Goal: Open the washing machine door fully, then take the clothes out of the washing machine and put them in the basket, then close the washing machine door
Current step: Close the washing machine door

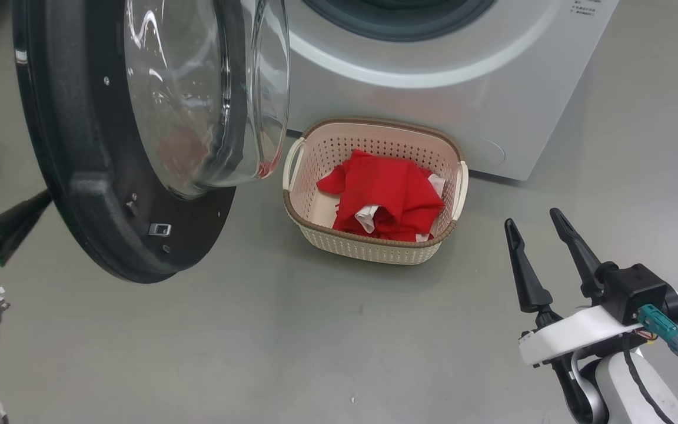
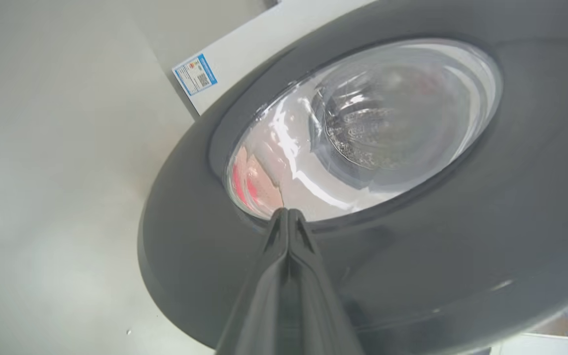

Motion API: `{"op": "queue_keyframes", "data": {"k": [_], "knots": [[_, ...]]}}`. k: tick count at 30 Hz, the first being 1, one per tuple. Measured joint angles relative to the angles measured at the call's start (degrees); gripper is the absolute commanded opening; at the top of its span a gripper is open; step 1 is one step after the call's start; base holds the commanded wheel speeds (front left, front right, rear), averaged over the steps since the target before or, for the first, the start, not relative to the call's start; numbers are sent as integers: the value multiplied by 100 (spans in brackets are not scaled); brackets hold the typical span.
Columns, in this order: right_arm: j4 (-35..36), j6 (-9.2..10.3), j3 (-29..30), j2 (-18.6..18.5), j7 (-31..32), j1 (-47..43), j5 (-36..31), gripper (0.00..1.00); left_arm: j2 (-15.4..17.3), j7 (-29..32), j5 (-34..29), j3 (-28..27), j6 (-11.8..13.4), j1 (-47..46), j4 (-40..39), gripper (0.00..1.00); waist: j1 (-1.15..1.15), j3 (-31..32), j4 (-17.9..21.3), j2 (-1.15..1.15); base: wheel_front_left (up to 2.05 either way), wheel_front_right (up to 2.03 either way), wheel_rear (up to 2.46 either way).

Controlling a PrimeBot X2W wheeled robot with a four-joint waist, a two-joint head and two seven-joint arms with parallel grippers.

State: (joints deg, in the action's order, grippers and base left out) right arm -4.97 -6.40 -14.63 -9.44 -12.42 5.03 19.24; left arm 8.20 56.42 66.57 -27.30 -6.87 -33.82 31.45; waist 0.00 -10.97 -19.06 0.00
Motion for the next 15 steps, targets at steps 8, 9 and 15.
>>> {"op": "queue_keyframes", "data": {"k": [8, 9, 15], "knots": [[-7, 0, -11, 24, -2, -93, 1, 100, 332, -1585, -1184, 325, -3, 549, -1089, 0, 0, 53, -21, 0, 0, 0, 0], [-10, 1, -5, 22, -4, -94, 1, 100, 396, -1784, -1328, 465, -3, 586, -1288, 0, 0, 56, -25, 0, 0, 0, 0], [-10, 0, -41, 32, -13, -93, 1, 100, 604, -2866, -2116, 1302, -7, 1141, -2056, 0, 0, 63, -43, 0, 0, 0, 0]]}}
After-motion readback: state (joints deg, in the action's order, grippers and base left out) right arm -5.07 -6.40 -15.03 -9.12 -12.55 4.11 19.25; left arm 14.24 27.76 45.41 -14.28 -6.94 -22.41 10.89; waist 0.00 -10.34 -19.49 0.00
